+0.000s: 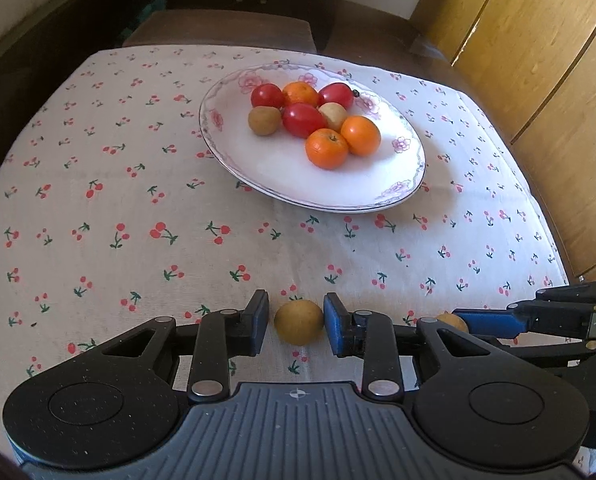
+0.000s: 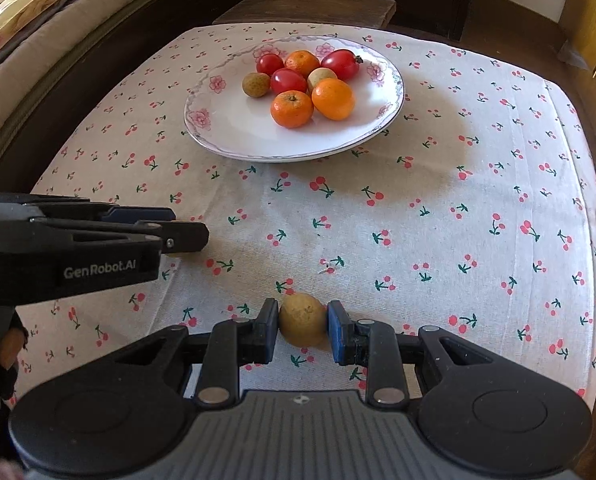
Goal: Organize fruits
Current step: 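Carry both held kiwis over the white plate with both tools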
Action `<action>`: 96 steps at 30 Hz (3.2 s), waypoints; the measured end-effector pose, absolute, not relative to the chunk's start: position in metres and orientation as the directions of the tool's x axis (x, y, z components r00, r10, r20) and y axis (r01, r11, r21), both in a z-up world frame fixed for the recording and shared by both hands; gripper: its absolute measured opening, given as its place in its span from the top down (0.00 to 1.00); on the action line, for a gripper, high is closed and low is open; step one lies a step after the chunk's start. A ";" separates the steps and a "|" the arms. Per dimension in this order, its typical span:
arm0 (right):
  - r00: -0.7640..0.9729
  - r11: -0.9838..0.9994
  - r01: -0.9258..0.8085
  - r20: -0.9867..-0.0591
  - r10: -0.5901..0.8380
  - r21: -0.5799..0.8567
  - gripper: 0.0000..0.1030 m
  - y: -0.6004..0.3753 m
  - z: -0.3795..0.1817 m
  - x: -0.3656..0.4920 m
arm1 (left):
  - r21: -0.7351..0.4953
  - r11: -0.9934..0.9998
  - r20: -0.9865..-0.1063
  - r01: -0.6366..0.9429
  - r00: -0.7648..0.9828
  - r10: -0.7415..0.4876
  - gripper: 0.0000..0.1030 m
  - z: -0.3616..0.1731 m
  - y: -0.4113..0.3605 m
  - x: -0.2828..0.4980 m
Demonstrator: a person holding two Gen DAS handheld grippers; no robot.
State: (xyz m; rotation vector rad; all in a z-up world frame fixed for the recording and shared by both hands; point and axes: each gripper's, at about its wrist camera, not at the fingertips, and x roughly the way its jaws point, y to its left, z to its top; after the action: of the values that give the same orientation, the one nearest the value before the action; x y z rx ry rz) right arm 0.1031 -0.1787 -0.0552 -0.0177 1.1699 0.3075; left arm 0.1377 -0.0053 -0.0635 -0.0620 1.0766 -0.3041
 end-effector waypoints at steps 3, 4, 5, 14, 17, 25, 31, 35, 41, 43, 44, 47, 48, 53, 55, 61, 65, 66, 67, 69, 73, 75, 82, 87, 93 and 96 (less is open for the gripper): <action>0.354 0.958 -0.250 -0.907 0.226 0.141 0.73 -0.178 -0.055 0.103 | -0.162 0.960 -0.860 0.227 0.444 -0.250 0.62 -0.063 -0.011 0.136; 0.354 0.958 -0.248 -0.907 0.227 0.143 0.73 -0.178 -0.055 0.103 | -0.142 0.962 -0.862 0.235 0.449 -0.237 0.62 -0.063 -0.014 0.135; 0.354 0.959 -0.247 -0.908 0.226 0.142 0.73 -0.179 -0.055 0.103 | -0.130 0.962 -0.862 0.239 0.452 -0.228 0.62 -0.063 -0.016 0.134; 0.365 0.963 -0.254 -0.913 0.183 0.091 0.73 -0.177 -0.054 0.094 | -0.033 0.951 -0.869 0.308 0.461 -0.180 0.67 -0.063 -0.031 0.117; 0.366 0.965 -0.248 -0.914 0.176 0.086 0.73 -0.180 -0.054 0.090 | -0.047 0.950 -0.871 0.308 0.454 -0.190 0.67 -0.061 -0.026 0.111; 0.370 0.966 -0.247 -0.913 0.171 0.081 0.72 -0.178 -0.055 0.087 | -0.065 0.949 -0.875 0.308 0.439 -0.202 0.66 -0.062 -0.021 0.105; 0.369 0.966 -0.244 -0.914 0.170 0.081 0.72 -0.178 -0.056 0.088 | -0.064 0.946 -0.874 0.317 0.440 -0.207 0.61 -0.063 -0.025 0.105; 0.374 0.968 -0.243 -0.914 0.155 0.064 0.73 -0.175 -0.056 0.086 | -0.070 0.949 -0.874 0.309 0.439 -0.207 0.65 -0.063 -0.023 0.106; 0.370 0.965 -0.251 -0.914 0.165 0.072 0.73 -0.170 -0.053 0.082 | -0.066 0.948 -0.873 0.312 0.442 -0.206 0.67 -0.059 -0.025 0.103; 0.376 0.966 -0.247 -0.912 0.164 0.072 0.73 -0.170 -0.051 0.081 | -0.064 0.948 -0.872 0.313 0.444 -0.206 0.67 -0.057 -0.024 0.102; 0.379 0.967 -0.246 -0.911 0.162 0.070 0.73 -0.170 -0.050 0.081 | -0.060 0.947 -0.872 0.315 0.446 -0.204 0.67 -0.055 -0.024 0.100; 0.396 0.969 -0.235 -0.903 0.167 0.077 0.73 -0.170 -0.044 0.078 | -0.056 0.948 -0.871 0.312 0.450 -0.199 0.67 -0.053 -0.022 0.096; 0.402 0.969 -0.233 -0.900 0.171 0.080 0.73 -0.170 -0.042 0.076 | -0.054 0.949 -0.870 0.312 0.451 -0.198 0.67 -0.052 -0.021 0.095; 0.430 0.971 -0.224 -0.886 0.174 0.082 0.73 -0.167 -0.032 0.072 | -0.051 0.949 -0.861 0.311 0.468 -0.199 0.67 -0.043 -0.018 0.089; 0.440 0.971 -0.224 -0.880 0.180 0.087 0.73 -0.166 -0.027 0.073 | -0.048 0.949 -0.856 0.310 0.477 -0.199 0.67 -0.040 -0.018 0.089; 0.472 0.973 -0.214 -0.863 0.179 0.085 0.73 -0.164 -0.015 0.082 | -0.029 0.948 -0.836 0.316 0.512 -0.196 0.67 -0.028 -0.021 0.090; 0.483 0.974 -0.212 -0.858 0.174 0.079 0.73 -0.163 -0.011 0.089 | -0.033 0.950 -0.829 0.311 0.523 -0.200 0.67 -0.023 -0.021 0.096; 0.487 0.975 -0.209 -0.856 0.172 0.077 0.73 -0.163 -0.010 0.091 | -0.032 0.950 -0.826 0.310 0.526 -0.199 0.67 -0.021 -0.021 0.098; 0.491 0.976 -0.206 -0.854 0.170 0.075 0.73 -0.163 -0.008 0.093 | -0.027 0.950 -0.824 0.310 0.532 -0.196 0.67 -0.020 -0.022 0.099; 0.501 0.977 -0.200 -0.850 0.165 0.072 0.73 -0.164 -0.006 0.098 | -0.022 0.951 -0.819 0.308 0.540 -0.193 0.67 -0.017 -0.023 0.104; 0.522 0.981 -0.185 -0.839 0.153 0.064 0.73 -0.165 -0.001 0.106 | -0.031 0.953 -0.811 0.300 0.551 -0.200 0.68 -0.013 -0.024 0.115; 0.532 0.982 -0.179 -0.834 0.145 0.057 0.73 -0.167 -0.001 0.110 | -0.032 0.953 -0.807 0.301 0.555 -0.202 0.68 -0.012 -0.025 0.119; 0.559 0.987 -0.156 -0.820 0.121 0.039 0.73 -0.172 0.000 0.127 | -0.044 0.954 -0.801 0.297 0.560 -0.211 0.67 -0.012 -0.029 0.139; 0.570 0.988 -0.149 -0.813 0.119 0.040 0.73 -0.174 0.000 0.141 | -0.051 0.956 -0.799 0.290 0.563 -0.214 0.67 -0.013 -0.031 0.152; 0.573 0.989 -0.143 -0.812 0.112 0.036 0.73 -0.175 -0.003 0.160 | -0.058 0.958 -0.800 0.280 0.561 -0.213 0.67 -0.016 -0.033 0.169; 0.573 0.990 -0.135 -0.812 0.114 0.043 0.73 -0.178 -0.005 0.169 | -0.061 0.959 -0.802 0.275 0.559 -0.211 0.67 -0.018 -0.034 0.177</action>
State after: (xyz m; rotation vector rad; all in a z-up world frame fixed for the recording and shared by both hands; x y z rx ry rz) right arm 0.1690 -0.1776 -0.0049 -0.0248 0.9501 0.1459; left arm 0.1775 -0.0344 -0.0179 0.0742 0.9352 -0.2869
